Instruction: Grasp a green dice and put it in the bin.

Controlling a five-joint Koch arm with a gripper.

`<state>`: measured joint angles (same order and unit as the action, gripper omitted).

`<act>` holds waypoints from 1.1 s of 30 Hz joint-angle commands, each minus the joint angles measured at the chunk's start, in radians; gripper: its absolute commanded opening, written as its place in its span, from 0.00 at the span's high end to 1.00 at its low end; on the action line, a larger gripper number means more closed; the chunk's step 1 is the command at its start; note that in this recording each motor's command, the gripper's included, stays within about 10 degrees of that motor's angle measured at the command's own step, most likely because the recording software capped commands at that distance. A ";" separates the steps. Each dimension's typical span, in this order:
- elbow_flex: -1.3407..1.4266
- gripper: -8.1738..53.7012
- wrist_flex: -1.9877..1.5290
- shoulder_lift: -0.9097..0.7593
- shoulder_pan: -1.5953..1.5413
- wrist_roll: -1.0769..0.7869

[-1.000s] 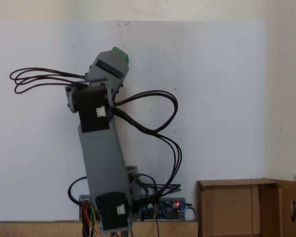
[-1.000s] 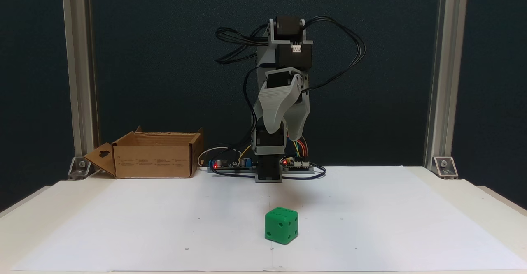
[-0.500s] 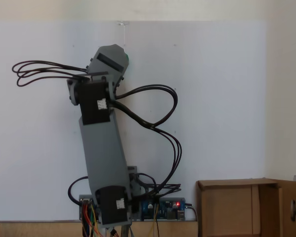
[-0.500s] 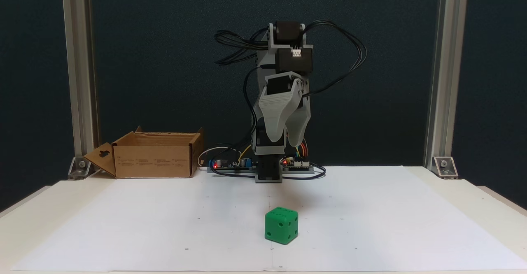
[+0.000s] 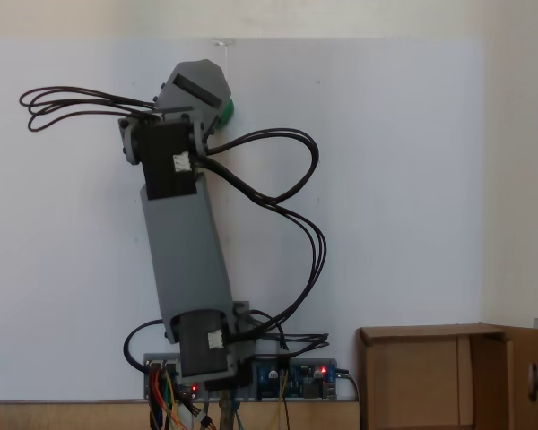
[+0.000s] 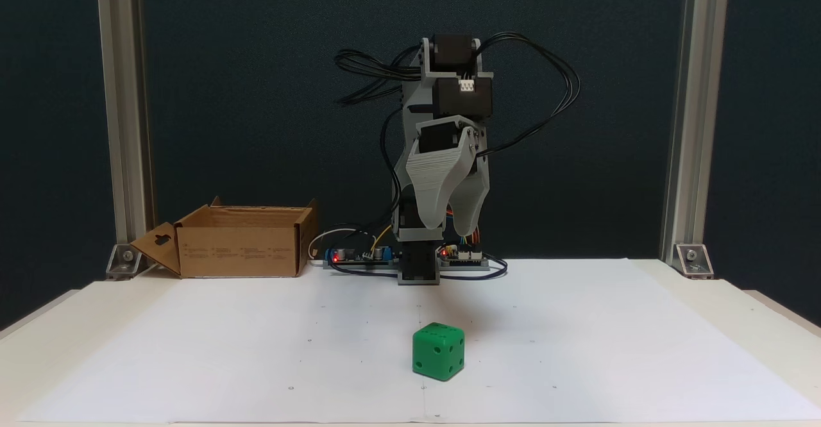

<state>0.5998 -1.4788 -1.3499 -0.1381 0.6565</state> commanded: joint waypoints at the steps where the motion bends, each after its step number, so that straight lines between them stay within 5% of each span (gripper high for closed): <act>1: -0.103 0.33 -0.040 0.012 0.000 0.023; 33: -0.253 0.28 -0.233 0.141 0.060 0.023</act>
<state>0.3912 -1.6720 -1.1965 -0.0798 0.6565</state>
